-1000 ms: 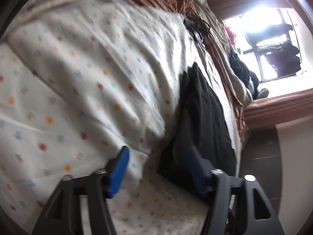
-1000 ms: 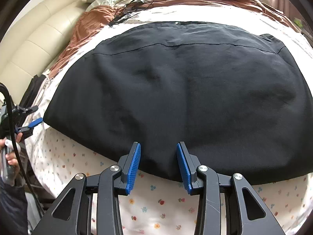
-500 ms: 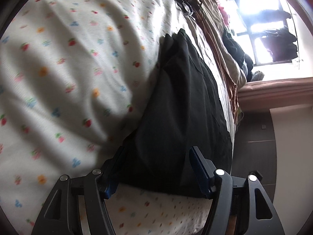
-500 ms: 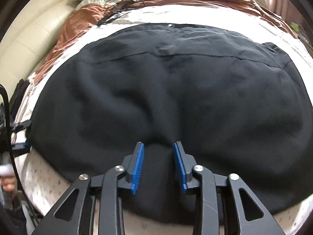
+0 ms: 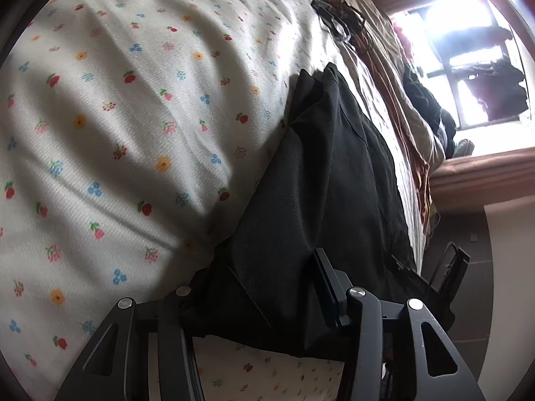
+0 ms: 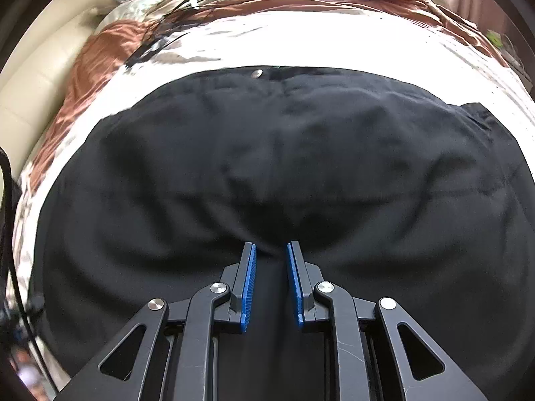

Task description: Fold large clothes

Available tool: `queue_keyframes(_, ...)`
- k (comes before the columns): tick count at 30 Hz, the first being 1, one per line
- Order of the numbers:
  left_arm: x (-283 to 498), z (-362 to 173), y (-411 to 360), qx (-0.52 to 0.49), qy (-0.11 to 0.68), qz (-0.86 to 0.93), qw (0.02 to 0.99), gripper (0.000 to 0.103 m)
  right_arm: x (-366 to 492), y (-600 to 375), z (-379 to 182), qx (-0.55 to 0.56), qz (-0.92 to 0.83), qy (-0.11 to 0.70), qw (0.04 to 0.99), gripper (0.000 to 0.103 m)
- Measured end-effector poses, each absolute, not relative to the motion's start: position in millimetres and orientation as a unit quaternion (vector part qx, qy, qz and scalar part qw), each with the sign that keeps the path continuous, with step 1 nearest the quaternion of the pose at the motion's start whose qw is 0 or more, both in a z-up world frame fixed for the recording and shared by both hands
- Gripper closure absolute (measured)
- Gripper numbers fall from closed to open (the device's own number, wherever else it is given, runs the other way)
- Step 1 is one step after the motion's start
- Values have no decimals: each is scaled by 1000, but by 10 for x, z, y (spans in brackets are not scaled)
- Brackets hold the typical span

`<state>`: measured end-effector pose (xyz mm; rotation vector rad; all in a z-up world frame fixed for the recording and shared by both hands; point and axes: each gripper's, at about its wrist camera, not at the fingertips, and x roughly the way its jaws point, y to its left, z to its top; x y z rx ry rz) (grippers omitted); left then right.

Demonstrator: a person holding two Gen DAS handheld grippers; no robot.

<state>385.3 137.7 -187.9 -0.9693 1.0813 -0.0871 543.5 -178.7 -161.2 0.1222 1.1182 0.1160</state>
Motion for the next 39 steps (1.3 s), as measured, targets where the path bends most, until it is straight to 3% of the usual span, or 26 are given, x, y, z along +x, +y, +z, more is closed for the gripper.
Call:
queue_keyframes(14,3817,-1958,1335,-488,479,-31,729,55,6029,-1750,-1522,62,58,546,834,83)
queue_keyframes(18,3832,-1951,1334,-481,480,-40,733,78,5717,-1810,-1300,66,66,529,843,83)
queue_keyframes(21,3815,-1869,1342,-489,465,-46,736,86,5390,-1854,-1197,75,83,524,844,83)
queue_keyframes(28,3825,-1563,1306,-475,447,-60,755,92,4779,-1929,-1194,90,94,522,843,83)
queue_keyframes(38,3960,-1008,1095,-446,422,-93,784,93,4100,-2102,-1323,171,101,518,832,83)
queue_keyframes(39,3975,-966,1067,-442,421,-95,786,93,4059,-2087,-1321,175,106,518,831,78)
